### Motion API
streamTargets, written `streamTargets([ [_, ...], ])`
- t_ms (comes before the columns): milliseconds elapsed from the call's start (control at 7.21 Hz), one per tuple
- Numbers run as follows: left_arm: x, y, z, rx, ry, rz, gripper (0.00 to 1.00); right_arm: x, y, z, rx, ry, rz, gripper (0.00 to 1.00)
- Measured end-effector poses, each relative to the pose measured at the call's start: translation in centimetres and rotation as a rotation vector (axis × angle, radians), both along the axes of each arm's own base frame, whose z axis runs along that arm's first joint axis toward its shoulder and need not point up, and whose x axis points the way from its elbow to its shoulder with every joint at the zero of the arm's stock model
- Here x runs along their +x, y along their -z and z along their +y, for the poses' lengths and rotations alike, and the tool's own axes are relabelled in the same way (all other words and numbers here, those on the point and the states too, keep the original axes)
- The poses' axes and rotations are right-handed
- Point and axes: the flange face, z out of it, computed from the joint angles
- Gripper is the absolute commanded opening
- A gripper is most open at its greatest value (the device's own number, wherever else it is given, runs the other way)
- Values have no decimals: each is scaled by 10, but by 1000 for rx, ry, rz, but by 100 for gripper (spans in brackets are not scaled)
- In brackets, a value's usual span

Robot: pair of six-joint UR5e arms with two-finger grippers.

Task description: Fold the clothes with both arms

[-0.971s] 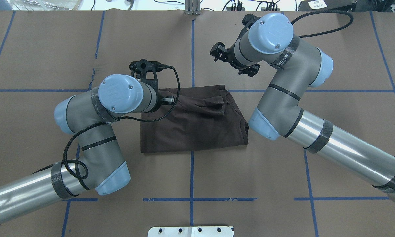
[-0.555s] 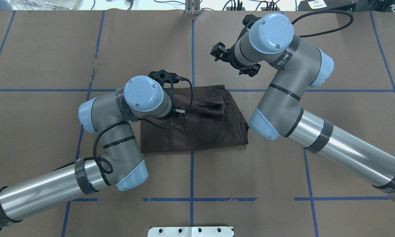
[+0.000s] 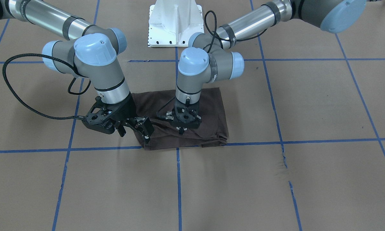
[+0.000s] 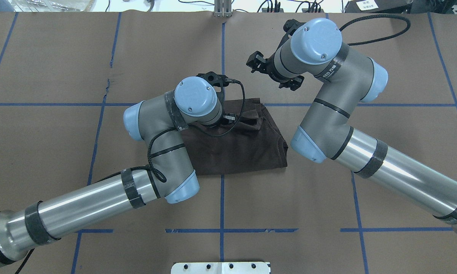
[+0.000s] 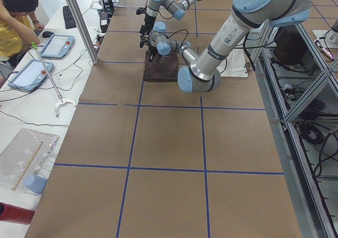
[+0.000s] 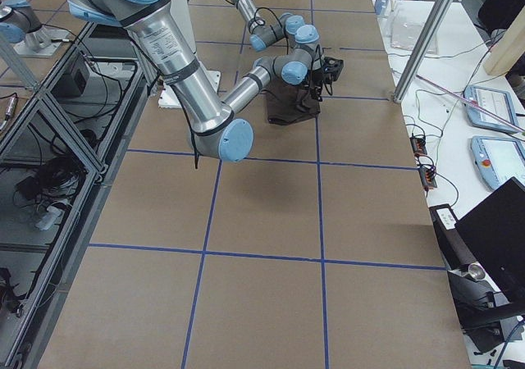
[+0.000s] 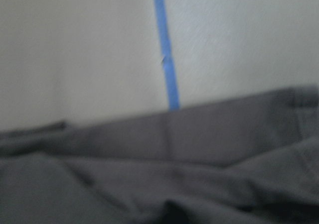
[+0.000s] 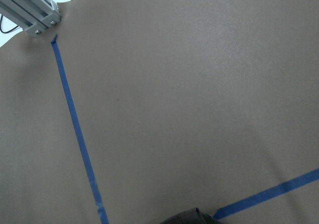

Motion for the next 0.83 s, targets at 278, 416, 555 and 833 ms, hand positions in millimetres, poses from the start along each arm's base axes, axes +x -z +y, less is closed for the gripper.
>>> streamTargets([
  [278,-68,-9,-79,37,66,68,0,1,1,2,2,-1,-3,100],
  [416,-90,-5,-93,35,60,100,0,1,5,6,5,0,-11,95],
  [555,-105,4,-90,33,42,134,0,-6,10,19,8,16,-21,1],
  [833,-153,9,-73,42,34,173,0,-50,12,68,-5,86,-29,0],
])
